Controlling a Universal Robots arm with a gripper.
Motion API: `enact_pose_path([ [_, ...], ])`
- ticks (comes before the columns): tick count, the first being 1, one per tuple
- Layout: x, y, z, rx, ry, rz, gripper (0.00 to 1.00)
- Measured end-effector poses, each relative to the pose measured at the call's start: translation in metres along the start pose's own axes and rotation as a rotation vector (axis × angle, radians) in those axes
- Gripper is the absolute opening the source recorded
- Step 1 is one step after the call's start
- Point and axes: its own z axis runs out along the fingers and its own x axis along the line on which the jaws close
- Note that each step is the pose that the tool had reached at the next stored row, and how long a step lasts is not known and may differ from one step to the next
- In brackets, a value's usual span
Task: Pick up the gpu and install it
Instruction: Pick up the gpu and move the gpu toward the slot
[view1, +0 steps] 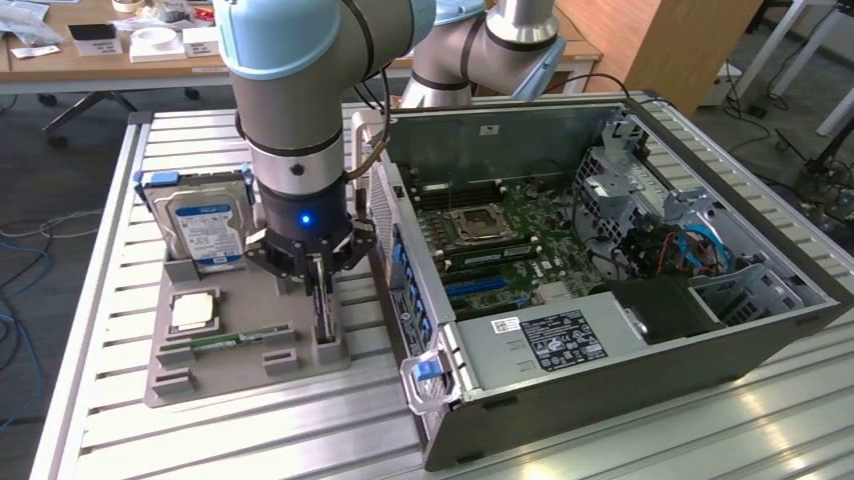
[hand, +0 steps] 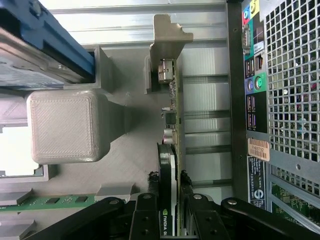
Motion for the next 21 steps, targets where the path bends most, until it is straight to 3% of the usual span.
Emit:
enact_pose_path([
  [21, 0.0, 0.0, 0.0, -0.0004, 0.0008, -0.02, 0.27],
])
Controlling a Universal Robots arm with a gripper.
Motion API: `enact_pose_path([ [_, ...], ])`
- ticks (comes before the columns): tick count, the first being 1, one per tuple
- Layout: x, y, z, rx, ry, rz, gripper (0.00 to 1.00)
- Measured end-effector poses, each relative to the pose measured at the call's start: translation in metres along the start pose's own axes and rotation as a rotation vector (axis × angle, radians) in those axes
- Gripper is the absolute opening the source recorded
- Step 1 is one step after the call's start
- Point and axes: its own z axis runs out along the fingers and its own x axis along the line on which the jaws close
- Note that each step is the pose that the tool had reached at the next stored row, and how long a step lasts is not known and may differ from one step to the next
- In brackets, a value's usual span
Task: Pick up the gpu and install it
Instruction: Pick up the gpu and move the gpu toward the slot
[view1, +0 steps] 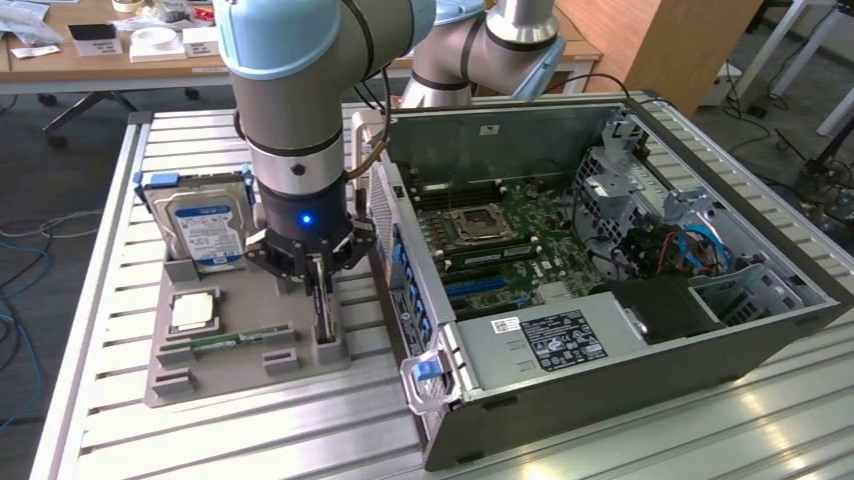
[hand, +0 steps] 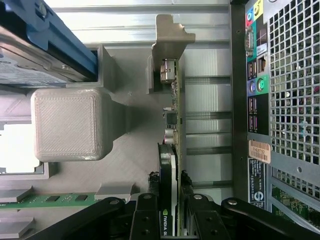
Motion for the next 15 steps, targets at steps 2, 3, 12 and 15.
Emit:
enact_pose_path([
  [2, 0.0, 0.0, 0.0, 0.0, 0.0, 0.0, 0.27],
  [3, 0.0, 0.0, 0.0, 0.0, 0.0, 0.0, 0.27],
  [12, 0.0, 0.0005, -0.0111, 0.0, 0.0, 0.0, 0.27],
  [15, 0.0, 0.0008, -0.0181, -0.0003, 0.0, 0.0, 0.27],
])
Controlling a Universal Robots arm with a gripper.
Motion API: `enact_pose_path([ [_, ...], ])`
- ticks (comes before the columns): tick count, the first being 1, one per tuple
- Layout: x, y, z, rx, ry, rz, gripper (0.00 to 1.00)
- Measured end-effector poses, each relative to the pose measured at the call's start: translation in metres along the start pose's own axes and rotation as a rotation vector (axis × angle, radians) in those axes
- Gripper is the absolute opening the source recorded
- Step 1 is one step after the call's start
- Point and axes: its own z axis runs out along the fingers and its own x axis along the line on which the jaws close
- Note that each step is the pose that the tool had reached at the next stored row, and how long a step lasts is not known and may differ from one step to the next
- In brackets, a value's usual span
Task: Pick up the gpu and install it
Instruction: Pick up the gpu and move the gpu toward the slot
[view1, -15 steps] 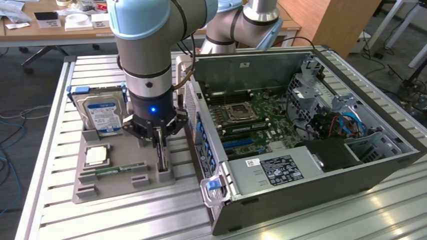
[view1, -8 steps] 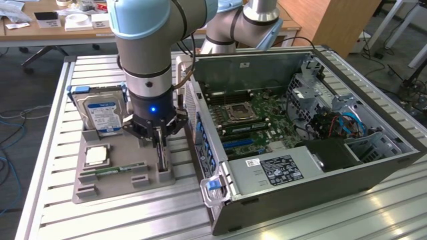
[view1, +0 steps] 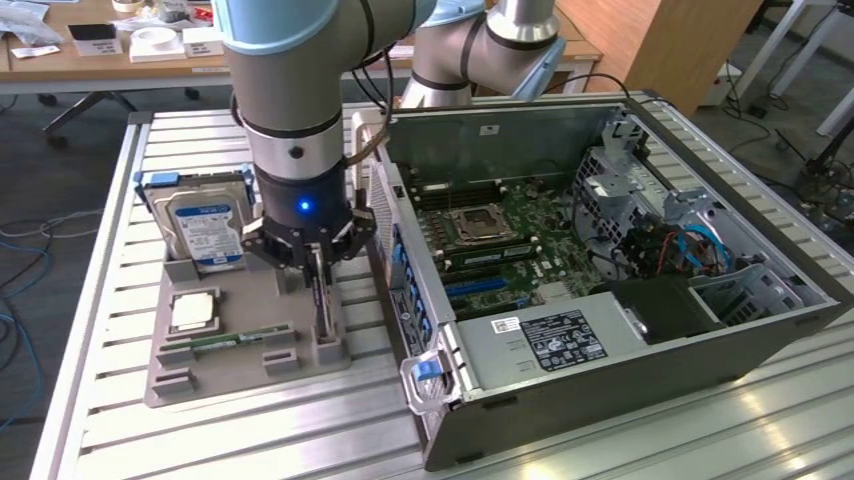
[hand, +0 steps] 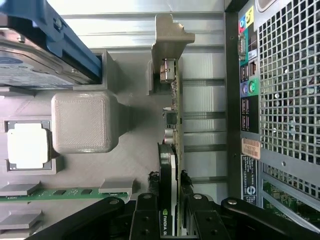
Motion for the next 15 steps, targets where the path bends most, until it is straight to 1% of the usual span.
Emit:
enact_pose_path([
  [8, -0.001, 0.0008, -0.019, -0.0002, 0.0, 0.0, 0.27],
  [15, -0.001, 0.0017, -0.0377, -0.0002, 0.0, 0.0, 0.27],
])
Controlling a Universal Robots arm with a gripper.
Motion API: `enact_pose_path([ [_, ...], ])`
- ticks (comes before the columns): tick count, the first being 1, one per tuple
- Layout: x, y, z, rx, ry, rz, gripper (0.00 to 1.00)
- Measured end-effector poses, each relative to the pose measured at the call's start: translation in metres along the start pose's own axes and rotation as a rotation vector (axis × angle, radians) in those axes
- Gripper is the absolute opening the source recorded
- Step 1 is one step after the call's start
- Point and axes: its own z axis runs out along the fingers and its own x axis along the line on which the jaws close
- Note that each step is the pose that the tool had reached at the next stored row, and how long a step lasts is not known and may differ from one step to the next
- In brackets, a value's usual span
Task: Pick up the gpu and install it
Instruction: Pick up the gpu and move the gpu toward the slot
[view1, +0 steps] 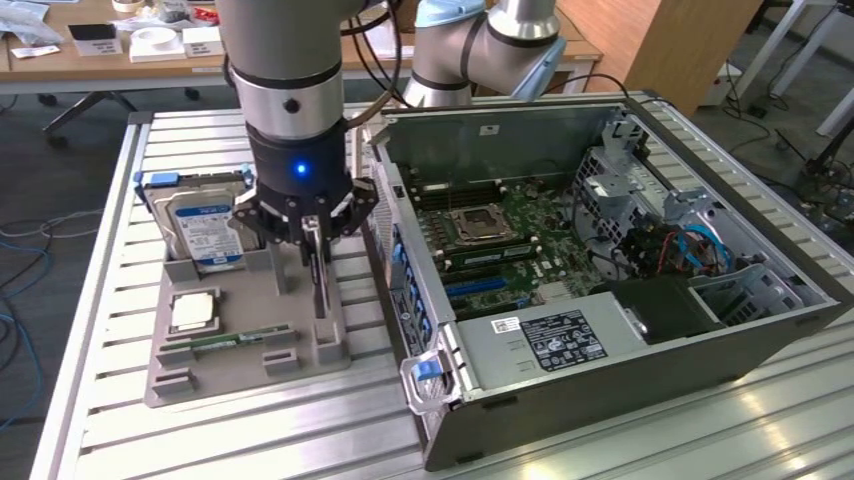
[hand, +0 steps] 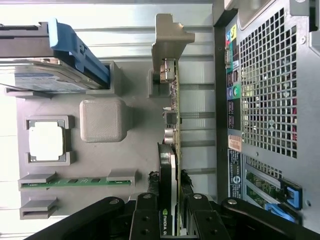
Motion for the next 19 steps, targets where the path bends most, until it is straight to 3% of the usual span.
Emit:
enact_pose_path([
  [9, 0.0, 0.0001, -0.0015, 0.0002, 0.0002, 0.0, 0.27],
  [19, -0.001, 0.0008, -0.0178, -0.0002, 0.0, 0.0, 0.27],
])
